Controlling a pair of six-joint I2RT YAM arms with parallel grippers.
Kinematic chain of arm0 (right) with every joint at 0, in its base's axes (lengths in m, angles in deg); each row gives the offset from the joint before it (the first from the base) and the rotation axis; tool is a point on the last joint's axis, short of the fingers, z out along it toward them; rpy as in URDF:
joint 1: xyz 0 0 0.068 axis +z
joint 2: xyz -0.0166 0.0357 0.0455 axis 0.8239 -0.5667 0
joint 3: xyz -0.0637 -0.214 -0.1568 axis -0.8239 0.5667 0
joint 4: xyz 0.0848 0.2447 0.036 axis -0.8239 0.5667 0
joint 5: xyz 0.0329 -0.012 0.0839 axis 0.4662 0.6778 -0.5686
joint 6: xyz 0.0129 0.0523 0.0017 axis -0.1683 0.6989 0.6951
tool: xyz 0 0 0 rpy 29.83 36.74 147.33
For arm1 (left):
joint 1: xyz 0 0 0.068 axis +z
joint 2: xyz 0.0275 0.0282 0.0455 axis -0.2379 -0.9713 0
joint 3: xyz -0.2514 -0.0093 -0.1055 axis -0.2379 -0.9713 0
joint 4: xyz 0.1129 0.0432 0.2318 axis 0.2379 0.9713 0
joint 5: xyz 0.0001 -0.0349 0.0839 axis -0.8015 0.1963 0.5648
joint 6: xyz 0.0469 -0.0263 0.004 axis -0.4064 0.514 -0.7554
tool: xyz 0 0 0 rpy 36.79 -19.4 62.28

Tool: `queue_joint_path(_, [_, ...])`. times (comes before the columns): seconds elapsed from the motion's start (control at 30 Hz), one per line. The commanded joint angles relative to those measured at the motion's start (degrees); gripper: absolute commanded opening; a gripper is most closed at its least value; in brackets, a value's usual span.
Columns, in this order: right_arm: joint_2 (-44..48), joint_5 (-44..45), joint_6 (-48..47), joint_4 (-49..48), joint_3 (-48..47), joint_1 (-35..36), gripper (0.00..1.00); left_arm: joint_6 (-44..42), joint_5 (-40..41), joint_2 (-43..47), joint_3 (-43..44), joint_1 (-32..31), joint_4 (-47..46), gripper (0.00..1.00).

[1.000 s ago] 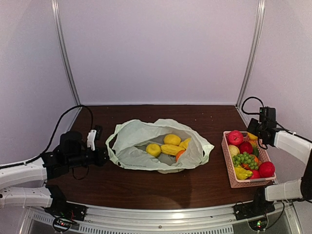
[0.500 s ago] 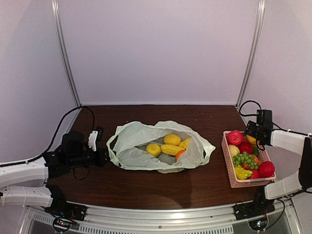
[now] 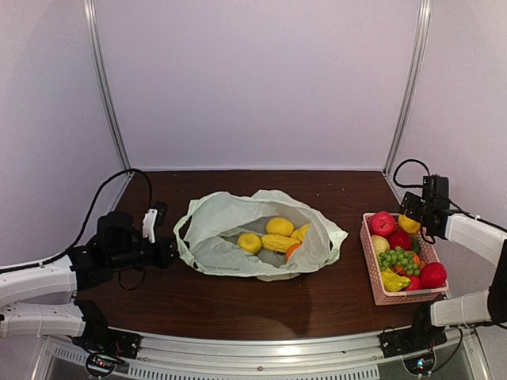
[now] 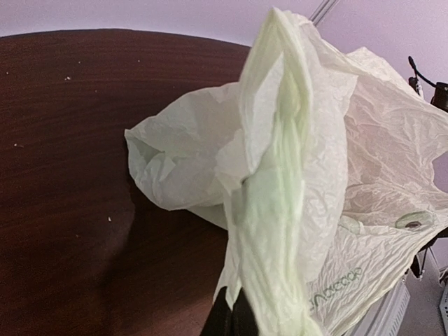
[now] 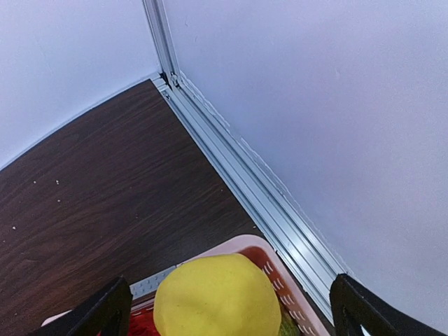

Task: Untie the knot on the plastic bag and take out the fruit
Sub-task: Place the fake fruit in the bin, then adjust the bag opening for the takeout bag.

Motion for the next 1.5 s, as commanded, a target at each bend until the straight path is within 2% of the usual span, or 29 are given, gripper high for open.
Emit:
queue_joint_path(0.0, [7.64,-0.71,-0.32,7.02,-1.75,-0.3,1.0,-1.45,-1.84,4.21,-0.56,0.13,-5.0,0.0])
queue_joint_path(0.13, [15.19,-7.66,-1.08,11.63,-3.38,0.02,1.0,-3.01,-3.93,5.83,-0.49,0.13,-4.53,0.0])
queue_joint_path(0.3, [20.93,-29.98,-2.02,12.22,-5.07,2.76,1.0,-4.82,-5.18,6.23,1.13,0.13,-0.61,0.0])
queue_joint_path(0.4, [22.27,-38.98,-0.86,10.55,-6.52,7.77,1.0,-4.62,-3.26,7.52,2.42,0.13,2.74,0.31])
queue_joint_path(0.47, [22.54,-41.54,-0.57,9.77,-8.1,11.96,1.0,-4.1,-0.91,8.78,3.75,0.13,6.35,0.54])
queue_joint_path(0.53, [22.55,-42.27,-0.57,9.46,-9.78,16.23,1.0,-3.98,1.84,9.73,6.39,0.13,11.08,0.7])
queue_joint_path(0.67, [22.47,-42.94,0.04,7.89,-12.34,24.12,1.0,-5.67,5.49,10.08,13.65,0.29,20.93,0.87])
queue_joint_path(0.77, [21.85,-42.73,-0.39,7.28,-13.6,30.41,1.0,-9.3,2.91,7.58,20.09,0.58,24.62,0.95])
queue_joint_path(0.9, [20.0,-40.62,-1.51,6.86,-14.96,37.41,1.0,-14.82,-3.77,-2.16,30.34,1.45,28.17,0.98])
queue_joint_path(1.03, [17.64,-38.68,-2.43,5.91,-15.63,42.79,1.0,-21.42,-8.52,-10.45,35.51,4.35,28.41,0.98])
queue_joint_path(1.1, [16.55,-37.28,-2.66,5.38,-16.01,45.16,1.0,-23.18,-11.85,-13.54,36.53,7.88,27.68,0.98])
queue_joint_path(1.2, [15.06,-36.02,-2.9,5.17,-17.2,47.87,1.0,-24.28,-22.47,-17.48,36.78,12.54,24.84,0.98])
queue_joint_path(1.33, [13.15,-34.26,-3.56,5.87,-19.65,51.42,1.0,-27.09,-33.7,-22.58,37.58,12.87,22.04,0.98])
queue_joint_path(1.47, [9.8,-29.96,-4.89,8.14,-22.66,54.92,1.0,-28.81,-36.58,-24.49,36.38,12.87,19.25,0.98])
